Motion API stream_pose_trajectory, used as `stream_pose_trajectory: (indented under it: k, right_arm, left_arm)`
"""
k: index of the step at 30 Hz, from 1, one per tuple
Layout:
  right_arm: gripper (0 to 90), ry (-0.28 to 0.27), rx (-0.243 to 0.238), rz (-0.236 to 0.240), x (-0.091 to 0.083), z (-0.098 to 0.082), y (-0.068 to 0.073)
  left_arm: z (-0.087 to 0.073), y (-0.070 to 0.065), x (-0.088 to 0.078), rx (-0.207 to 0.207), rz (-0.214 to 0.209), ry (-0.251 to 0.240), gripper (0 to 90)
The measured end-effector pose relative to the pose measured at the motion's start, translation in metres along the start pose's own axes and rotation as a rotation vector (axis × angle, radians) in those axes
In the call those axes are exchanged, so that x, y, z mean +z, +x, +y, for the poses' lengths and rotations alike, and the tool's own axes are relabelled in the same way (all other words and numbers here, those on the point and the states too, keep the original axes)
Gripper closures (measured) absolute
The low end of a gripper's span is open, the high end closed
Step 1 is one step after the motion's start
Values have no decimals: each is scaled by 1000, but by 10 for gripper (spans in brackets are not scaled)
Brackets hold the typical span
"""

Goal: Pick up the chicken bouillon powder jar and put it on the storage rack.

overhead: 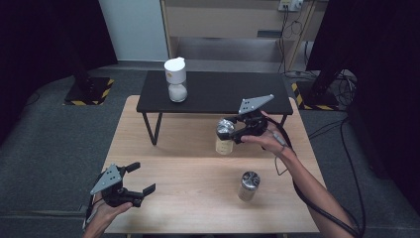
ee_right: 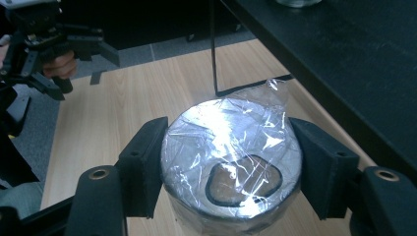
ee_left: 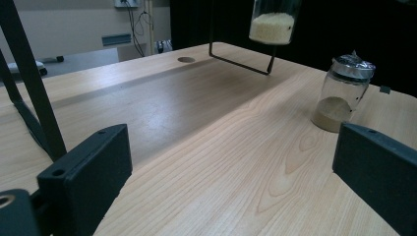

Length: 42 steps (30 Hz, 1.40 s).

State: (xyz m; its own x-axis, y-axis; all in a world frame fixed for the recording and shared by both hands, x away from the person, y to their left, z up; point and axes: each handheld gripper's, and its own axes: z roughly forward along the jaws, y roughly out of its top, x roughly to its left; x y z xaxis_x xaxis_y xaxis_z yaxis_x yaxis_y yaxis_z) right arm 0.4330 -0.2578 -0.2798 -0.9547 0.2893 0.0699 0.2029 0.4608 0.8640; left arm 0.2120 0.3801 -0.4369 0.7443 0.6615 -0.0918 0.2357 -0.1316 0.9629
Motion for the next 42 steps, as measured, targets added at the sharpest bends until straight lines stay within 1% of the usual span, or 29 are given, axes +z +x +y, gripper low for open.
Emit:
stream_pose_trajectory:
  k: [4,6,9,15,24,27,31,37,42]
  right_arm:
    - [352,4,-1,-5,-7,12,2]
    - [352,17,4,-11,-9,19,3]
    - [352,24,-7,-16,-11,27,5]
    - [352,16,-14,-25,-17,43,7]
    - [352,12,-29,-31,-16,73,7]
    - [352,13,-33,-44,-15,83,8]
    - [352,12,-21,-57,-14,94,7]
    - [352,22,9,-106,-11,109,4]
    - [352,18,35,-147,-9,116,0]
  left_arm:
    - [0,0,0,-7,-1,-1,0]
    - [0,0,0,-7,-2,-1,0]
    - [0,1,0,-10,-2,-1,0]
    - [-1,1,0,-15,-4,-4,0]
    - [-1,2,0,-23,-7,-3,0]
    - [-2,3,0,-27,-10,-2,0]
    - [-2,3,0,-30,-14,-1,0]
    - [-2,3,0,-30,-14,-2,0]
    - [-2,4,-1,-31,-16,-3,0]
